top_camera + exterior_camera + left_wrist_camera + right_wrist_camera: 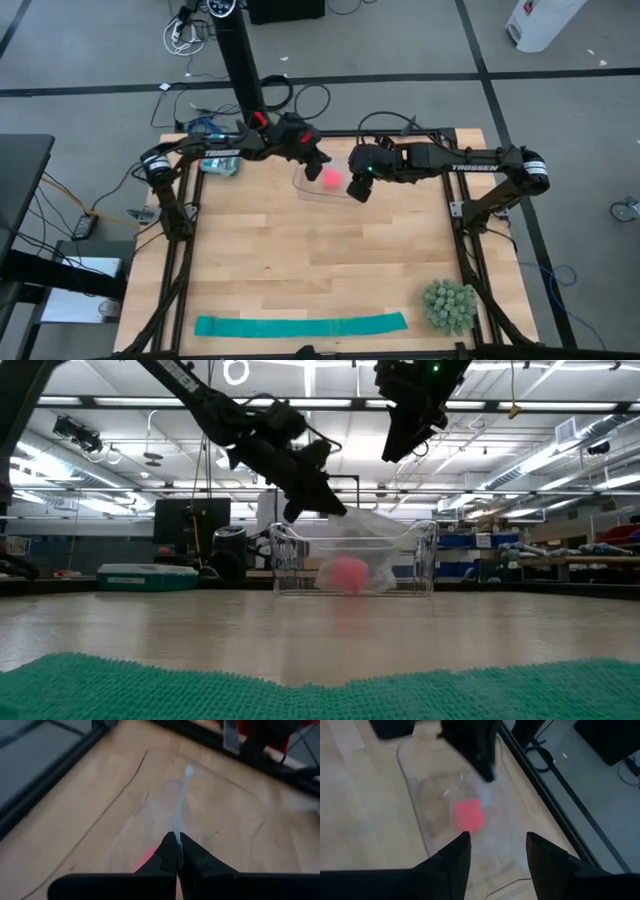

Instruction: Roll bandage

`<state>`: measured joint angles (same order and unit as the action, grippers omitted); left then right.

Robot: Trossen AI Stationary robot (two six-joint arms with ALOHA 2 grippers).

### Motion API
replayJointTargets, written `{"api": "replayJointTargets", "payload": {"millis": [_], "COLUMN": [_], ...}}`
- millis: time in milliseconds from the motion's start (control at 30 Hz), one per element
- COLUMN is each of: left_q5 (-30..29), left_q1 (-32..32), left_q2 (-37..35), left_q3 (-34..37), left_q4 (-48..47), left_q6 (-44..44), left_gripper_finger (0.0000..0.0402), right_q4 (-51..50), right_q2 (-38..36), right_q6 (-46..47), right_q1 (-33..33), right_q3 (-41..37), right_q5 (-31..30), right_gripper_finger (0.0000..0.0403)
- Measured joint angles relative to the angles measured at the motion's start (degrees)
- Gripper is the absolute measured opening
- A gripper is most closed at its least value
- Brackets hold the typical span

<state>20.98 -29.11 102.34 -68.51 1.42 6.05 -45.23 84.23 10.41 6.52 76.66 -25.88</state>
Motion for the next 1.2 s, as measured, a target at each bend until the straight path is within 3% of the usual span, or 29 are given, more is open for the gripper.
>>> {"api": "replayJointTargets", "payload": {"millis": [200, 300, 500, 833, 1200], "left_q5": [0.3, -2.7, -8.2, -6.0, -6.1], "left_q1": [-1.6, -2.2, -3.2, -3.0, -2.8], "left_q2": [3.5, 3.5, 3.4, 3.1, -1.9], "left_q3": [-2.3, -2.3, -2.4, -3.2, -11.0], "left_q4": [-4.5, -7.5, -13.9, -16.7, -24.4], "left_q6": [-4.7, -7.8, -12.3, -17.3, -24.2], "left_gripper_finger": [0.0006, 0.0015, 0.0076, 0.0191, 0.0213], "right_q4": [0.3, 1.1, 4.0, 5.3, 7.6], "right_q2": [0.0, 0.0, 0.0, 0.0, 0.0], "right_q6": [0.0, -0.5, -2.2, -4.6, -7.5], "right_q1": [1.9, 2.0, 2.1, 5.2, 8.0], "right_q3": [0.0, 0.0, 0.0, 0.0, 0.0], "right_q5": [0.6, 1.4, 2.2, 6.2, 12.2], "right_gripper_finger": [0.0177, 0.0176, 0.0175, 0.0172, 0.0172]}}
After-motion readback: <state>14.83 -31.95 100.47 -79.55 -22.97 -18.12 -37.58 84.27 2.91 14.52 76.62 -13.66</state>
